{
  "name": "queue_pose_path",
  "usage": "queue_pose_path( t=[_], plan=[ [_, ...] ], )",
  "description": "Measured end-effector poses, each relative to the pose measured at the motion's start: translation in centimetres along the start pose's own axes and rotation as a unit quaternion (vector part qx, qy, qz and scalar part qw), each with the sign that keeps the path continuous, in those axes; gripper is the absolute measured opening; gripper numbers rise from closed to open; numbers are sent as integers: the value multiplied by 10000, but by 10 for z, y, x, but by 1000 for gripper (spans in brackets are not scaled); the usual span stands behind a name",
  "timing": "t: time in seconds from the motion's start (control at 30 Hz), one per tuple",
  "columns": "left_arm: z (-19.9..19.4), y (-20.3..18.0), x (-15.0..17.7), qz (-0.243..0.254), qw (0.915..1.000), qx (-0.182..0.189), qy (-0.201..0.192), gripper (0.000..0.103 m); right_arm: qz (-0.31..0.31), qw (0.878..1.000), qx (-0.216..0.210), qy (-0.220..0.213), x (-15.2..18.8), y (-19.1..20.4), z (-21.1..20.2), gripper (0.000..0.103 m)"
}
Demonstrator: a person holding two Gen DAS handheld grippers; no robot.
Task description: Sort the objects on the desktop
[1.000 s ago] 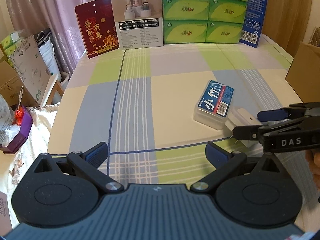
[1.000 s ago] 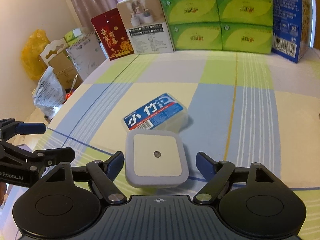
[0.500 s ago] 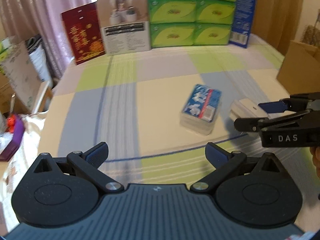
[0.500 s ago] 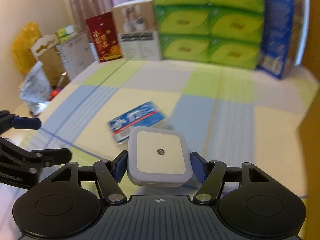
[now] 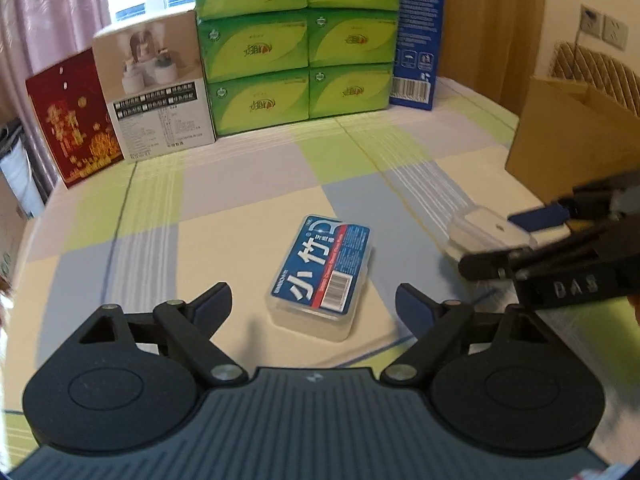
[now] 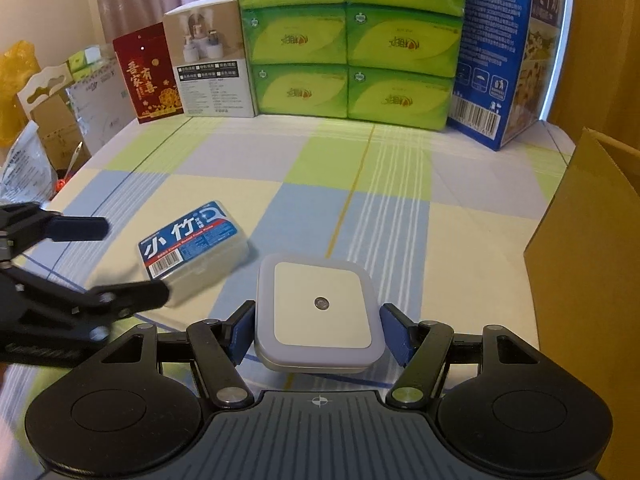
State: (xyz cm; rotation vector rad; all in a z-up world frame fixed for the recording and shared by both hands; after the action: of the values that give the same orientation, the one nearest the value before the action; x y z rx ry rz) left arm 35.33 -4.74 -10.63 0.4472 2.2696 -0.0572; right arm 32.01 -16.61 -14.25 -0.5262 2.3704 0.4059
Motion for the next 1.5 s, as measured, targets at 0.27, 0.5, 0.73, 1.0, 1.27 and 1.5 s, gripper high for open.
queue_pose_path(
  t=[0.27,0.5,0.73,1.0,1.27,1.5],
  plan=[
    [29,-13,-2,257,9996,-14,63,82,-7,10000,-6,56,3,-1,4,63],
    [40,-14,-5,256,9996,-59,78,57,-116,9999,62,-28,0,0,6,63],
    [29,-17,3,168,9996,-65,211,52,-166,9998,142,-43,-1,1,7,63],
    [3,-30,20,110,9984,-128,540,52,-72,9998,142,-103,-6,-1,1,63],
    [13,-37,12,221,9982,-335,439,70,-82,9998,154,-128,-8,-4,-1,63],
    [19,-36,20,188,9980,-320,517,61,-77,9998,156,-108,-8,-6,0,63]
  ],
)
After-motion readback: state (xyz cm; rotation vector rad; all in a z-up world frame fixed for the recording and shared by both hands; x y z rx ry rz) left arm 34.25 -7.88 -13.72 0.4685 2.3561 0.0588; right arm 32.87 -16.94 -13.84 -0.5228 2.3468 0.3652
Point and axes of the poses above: each gripper's, at about its wrist camera, not at the fingertips, and z roughly the way its jaws point, y to its left, x to its underside, the point moved 6 cm from there along z, roughly the way its jaws point, and after that the axes turned 7 degrees about -x, right-handed, at the moved point
